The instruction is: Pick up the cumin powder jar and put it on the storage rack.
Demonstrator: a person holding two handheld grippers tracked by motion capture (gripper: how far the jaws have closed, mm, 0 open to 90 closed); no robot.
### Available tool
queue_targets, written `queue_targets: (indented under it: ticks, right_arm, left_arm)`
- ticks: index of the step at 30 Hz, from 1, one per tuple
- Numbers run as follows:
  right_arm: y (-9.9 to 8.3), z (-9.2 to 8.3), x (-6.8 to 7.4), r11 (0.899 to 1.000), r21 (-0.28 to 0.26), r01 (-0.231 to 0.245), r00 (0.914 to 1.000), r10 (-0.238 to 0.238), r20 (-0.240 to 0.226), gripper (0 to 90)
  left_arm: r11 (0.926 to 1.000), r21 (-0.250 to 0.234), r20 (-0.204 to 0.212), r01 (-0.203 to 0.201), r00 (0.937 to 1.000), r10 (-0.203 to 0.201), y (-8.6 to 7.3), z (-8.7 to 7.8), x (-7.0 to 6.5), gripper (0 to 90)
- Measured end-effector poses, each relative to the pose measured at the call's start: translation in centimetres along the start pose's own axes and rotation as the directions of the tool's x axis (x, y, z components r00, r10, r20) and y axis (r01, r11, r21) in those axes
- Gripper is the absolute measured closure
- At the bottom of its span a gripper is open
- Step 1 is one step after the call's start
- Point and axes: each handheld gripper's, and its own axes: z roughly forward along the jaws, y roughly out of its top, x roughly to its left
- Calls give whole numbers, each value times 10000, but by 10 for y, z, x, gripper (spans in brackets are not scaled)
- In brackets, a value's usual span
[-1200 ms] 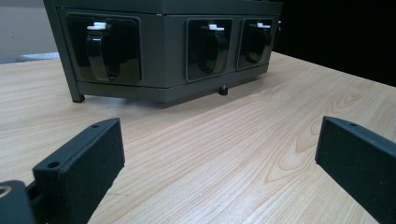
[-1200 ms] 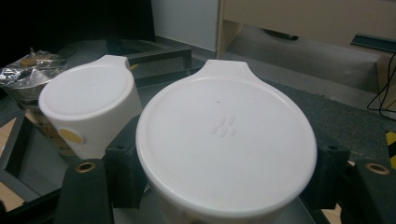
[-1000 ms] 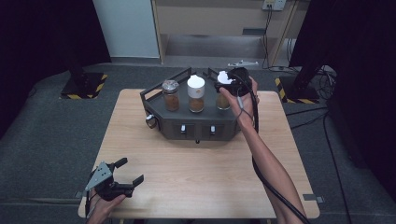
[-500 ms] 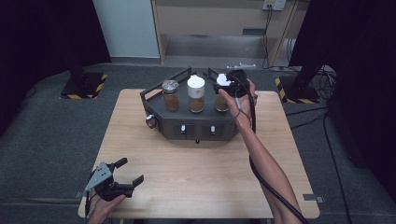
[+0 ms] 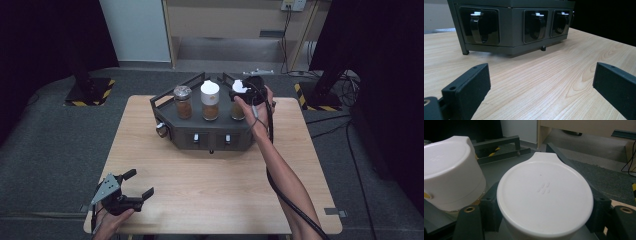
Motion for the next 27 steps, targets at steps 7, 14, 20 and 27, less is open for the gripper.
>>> queue_targets:
  ticks: [7,14,20,27]
  right_arm:
    - [-3,-1,0,9999,-87,-68,10000,68,-11,302]
    - [-6,-1,1,9997,-220,-44,10000,44,38,268]
    - [-7,-14,-1,9972,-721,-216,9998,216,-6,172]
    - [-2,-33,-5,9938,-1104,-101,9997,74,-252,70]
  left_arm:
    - [10000,-3,0,-6,10000,6,0,0,0,1]
    - [10000,-1,-4,-19,10000,19,0,0,0,1]
    - [10000,-10,3,-24,10000,24,0,0,0,1]
    - [10000,7,8,-31,10000,31,0,0,-1,1]
